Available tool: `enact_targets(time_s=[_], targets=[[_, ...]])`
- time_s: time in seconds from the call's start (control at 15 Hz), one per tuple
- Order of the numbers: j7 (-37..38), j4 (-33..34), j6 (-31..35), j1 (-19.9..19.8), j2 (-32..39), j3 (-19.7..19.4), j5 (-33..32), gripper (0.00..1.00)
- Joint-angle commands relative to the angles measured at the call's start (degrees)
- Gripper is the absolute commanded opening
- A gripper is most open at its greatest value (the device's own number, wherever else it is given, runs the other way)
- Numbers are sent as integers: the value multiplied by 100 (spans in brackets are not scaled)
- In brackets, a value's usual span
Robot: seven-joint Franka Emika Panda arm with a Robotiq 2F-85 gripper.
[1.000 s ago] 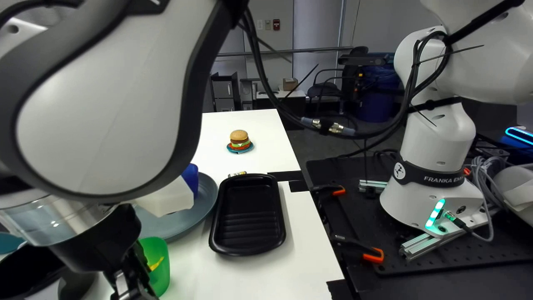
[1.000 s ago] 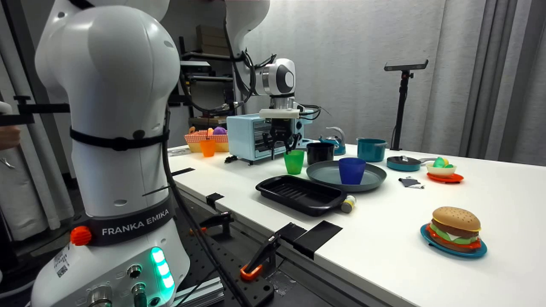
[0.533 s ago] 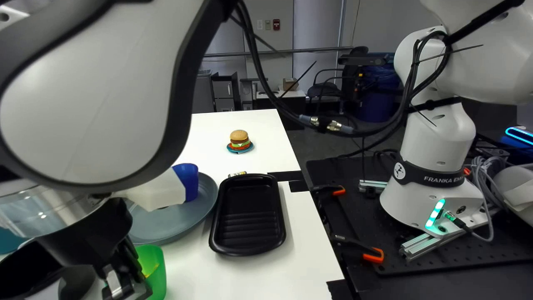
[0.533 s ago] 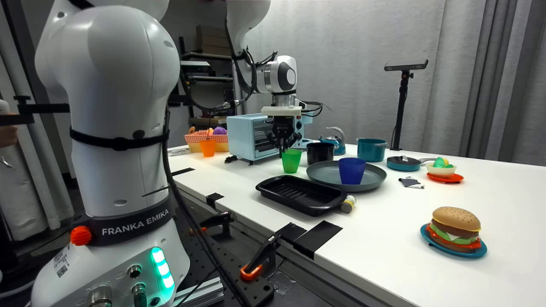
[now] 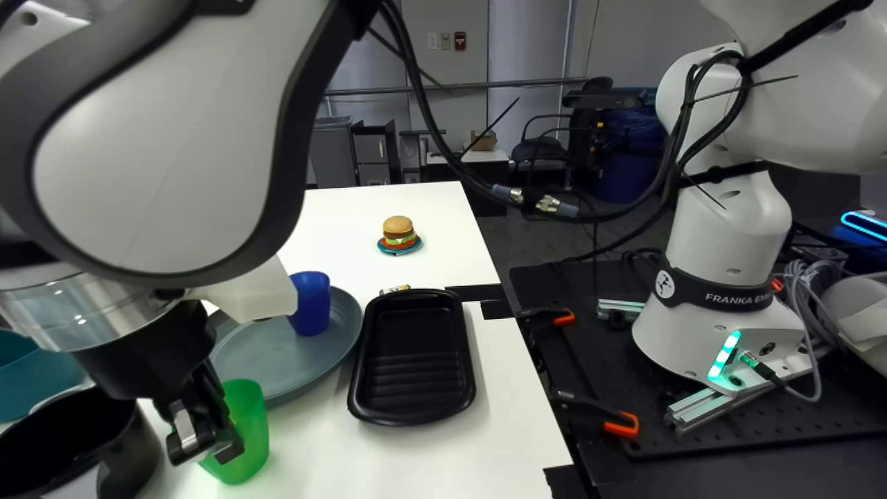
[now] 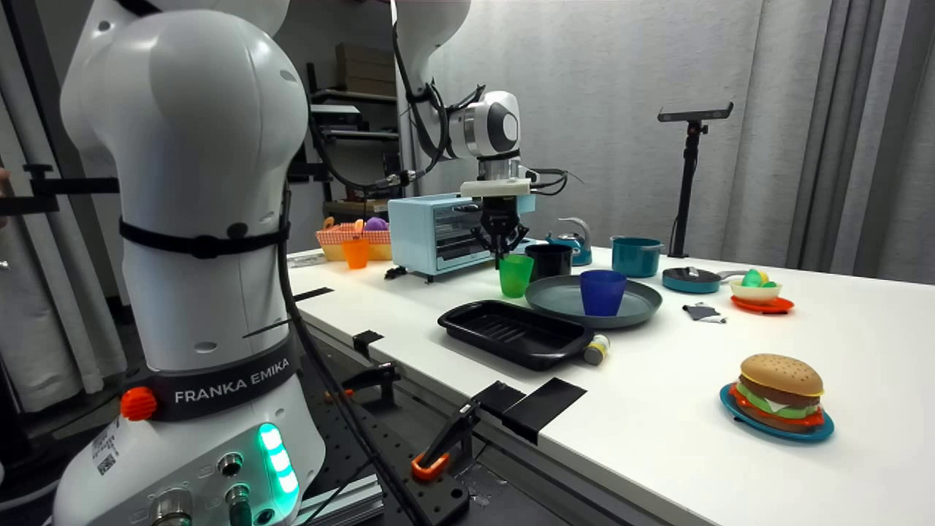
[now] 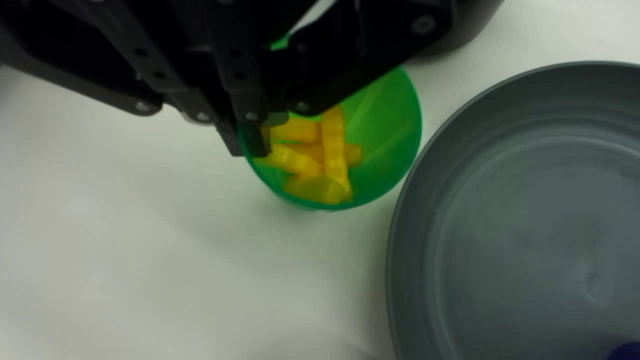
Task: Put the fries in the green cup on the plate then place the green cup on the plate
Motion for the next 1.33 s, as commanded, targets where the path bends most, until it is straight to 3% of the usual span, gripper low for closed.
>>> enact_targets(time_s=[0.0,0.6,1.27], targets=[[153,-52,224,-69,-179,-80,-175,1],[183,60,558,-119,-469,-144,-187,1],[139,35,1029,-172,-554,-369,-682,1]])
